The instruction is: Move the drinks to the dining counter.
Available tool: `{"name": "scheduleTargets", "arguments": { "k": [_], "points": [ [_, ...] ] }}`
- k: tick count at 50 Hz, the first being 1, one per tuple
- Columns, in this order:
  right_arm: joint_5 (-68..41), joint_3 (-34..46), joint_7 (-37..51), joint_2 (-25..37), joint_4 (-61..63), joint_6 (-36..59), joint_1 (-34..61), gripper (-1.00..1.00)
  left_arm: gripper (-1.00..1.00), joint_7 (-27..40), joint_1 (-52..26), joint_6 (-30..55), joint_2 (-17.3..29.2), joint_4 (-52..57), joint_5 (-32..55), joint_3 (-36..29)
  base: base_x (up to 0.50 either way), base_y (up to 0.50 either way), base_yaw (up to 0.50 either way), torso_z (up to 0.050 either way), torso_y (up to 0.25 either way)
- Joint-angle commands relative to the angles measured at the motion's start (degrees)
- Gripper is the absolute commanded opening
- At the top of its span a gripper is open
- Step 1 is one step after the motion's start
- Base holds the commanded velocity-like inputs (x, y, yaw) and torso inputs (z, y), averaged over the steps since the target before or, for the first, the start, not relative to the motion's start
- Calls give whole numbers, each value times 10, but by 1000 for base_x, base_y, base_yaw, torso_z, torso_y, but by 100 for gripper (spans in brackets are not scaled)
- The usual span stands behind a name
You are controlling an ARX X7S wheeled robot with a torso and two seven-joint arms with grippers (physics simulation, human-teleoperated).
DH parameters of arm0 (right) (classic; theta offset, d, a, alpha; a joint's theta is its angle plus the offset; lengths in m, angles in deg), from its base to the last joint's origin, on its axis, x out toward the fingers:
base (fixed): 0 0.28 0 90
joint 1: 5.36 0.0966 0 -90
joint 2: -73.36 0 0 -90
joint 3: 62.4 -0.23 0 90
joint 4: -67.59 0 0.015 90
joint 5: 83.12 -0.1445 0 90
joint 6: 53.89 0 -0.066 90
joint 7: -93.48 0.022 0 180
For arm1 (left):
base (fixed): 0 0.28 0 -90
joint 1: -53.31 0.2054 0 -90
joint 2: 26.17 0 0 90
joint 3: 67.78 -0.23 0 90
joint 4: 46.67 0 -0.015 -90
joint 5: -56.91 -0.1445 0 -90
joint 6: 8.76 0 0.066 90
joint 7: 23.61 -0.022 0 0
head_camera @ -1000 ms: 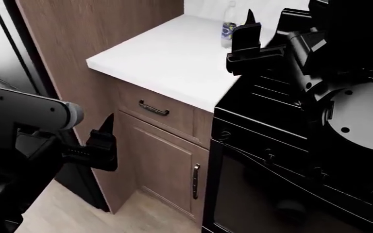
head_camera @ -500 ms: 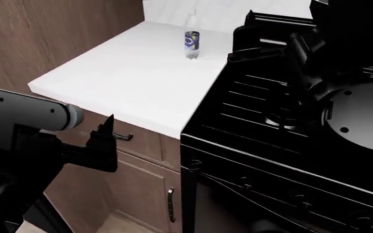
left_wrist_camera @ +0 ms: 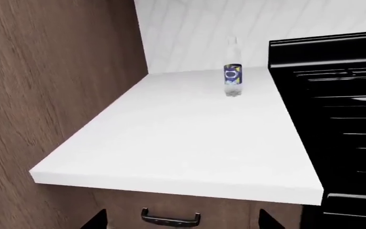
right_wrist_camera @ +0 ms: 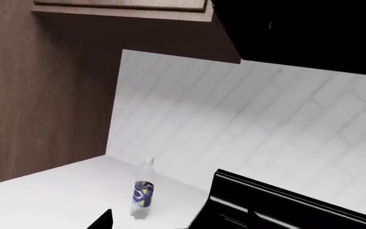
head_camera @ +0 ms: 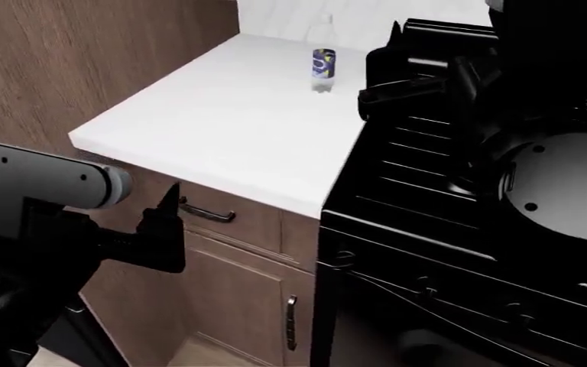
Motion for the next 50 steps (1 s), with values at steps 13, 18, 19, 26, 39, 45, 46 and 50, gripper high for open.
{"name": "scheduleTargets", "arguments": {
  "k": [13, 18, 19, 26, 39, 45, 46, 50],
  "points": [
    [-4, -3, 12, -1, -5, -6, 0, 100, 100, -6, 7, -5, 5, 0, -7, 0, -65, 161, 39, 0, 0],
    [-6, -3, 10, -2, -8, -7, 1, 100, 100, -7, 6, -6, 5, 0, -8, -1, -32, -14, -360, 0, 0],
    [-6, -3, 9, -2, -8, -7, 1, 100, 100, -7, 6, -6, 5, 0, -8, -1, -47, -19, -500, 0, 0],
    [-5, -1, 9, -4, -9, -8, 0, 100, 100, -8, 10, -7, 6, 1, -10, -1, -63, -23, -500, 0, 0],
    [-2, -2, 8, -1, -5, -13, -5, 100, 100, -9, 14, -10, 8, 3, -12, -2, -81, -24, -500, 0, 0],
    [-2, 1, 4, 0, -3, -12, -4, 100, 100, -10, 14, -10, 9, 3, -13, -5, -93, -22, -500, 0, 0],
    [-2, 1, 4, 0, -3, -12, -4, 100, 100, -10, 13, -10, 9, 3, -13, -5, -95, -21, -500, 0, 0],
    [-1, 2, 5, 0, -5, -12, -4, 100, 100, -11, 12, -9, 8, 2, -15, -8, -97, -19, -500, 0, 0]
  ]
}}
